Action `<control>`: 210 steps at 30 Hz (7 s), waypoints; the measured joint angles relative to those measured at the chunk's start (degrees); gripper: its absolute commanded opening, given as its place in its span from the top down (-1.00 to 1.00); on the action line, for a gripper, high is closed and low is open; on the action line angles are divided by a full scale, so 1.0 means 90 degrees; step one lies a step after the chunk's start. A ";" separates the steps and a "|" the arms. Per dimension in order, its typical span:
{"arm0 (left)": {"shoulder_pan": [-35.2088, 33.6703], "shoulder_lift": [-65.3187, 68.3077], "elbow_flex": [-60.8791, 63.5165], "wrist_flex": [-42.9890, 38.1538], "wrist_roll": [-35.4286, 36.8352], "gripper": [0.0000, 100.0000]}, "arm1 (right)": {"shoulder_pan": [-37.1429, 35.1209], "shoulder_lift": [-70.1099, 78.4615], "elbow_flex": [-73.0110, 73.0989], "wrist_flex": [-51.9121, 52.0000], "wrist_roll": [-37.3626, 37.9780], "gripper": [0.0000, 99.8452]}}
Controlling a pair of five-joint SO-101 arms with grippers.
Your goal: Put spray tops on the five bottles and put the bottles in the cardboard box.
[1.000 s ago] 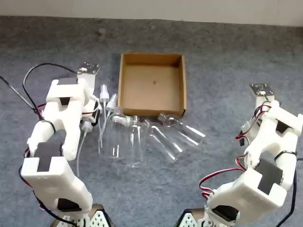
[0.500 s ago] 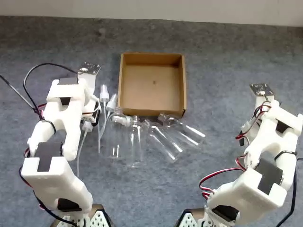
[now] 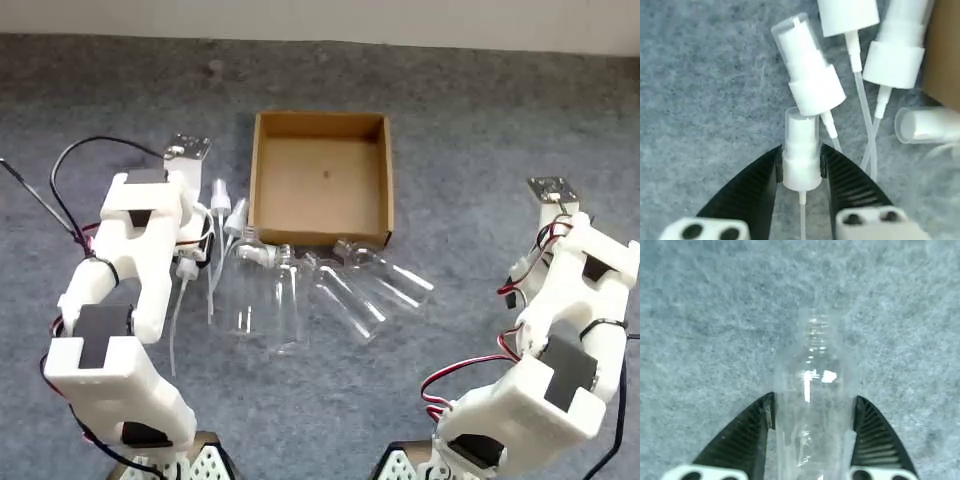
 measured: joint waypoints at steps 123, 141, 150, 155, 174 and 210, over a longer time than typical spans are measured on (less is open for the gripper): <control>0.0000 -0.9934 0.1602 -0.1006 0.2813 0.99 | -0.8225 -0.7248 0.4493 -0.2676 -0.3878 0.99; 0.1192 -1.2044 0.4083 -0.1670 0.3214 0.99 | -0.8723 -0.7424 0.4796 -0.2823 -0.3878 0.99; 0.1201 -1.2073 0.4620 -0.1680 0.3233 0.99 | -0.8723 -0.7424 0.4796 -0.2823 -0.3878 0.99; 0.1866 -1.2073 0.4874 -0.1680 0.3165 0.99 | -0.8723 -0.7424 0.4796 -0.2823 -0.3878 0.99; 0.3526 -1.2093 0.5851 -0.2676 0.1924 0.96 | -0.7834 -0.9035 0.4542 -0.2813 -0.3917 0.99; 0.2598 -1.2132 0.4982 -0.2012 0.1309 0.80 | -0.7814 -0.9299 0.5988 -0.3497 -0.3927 0.99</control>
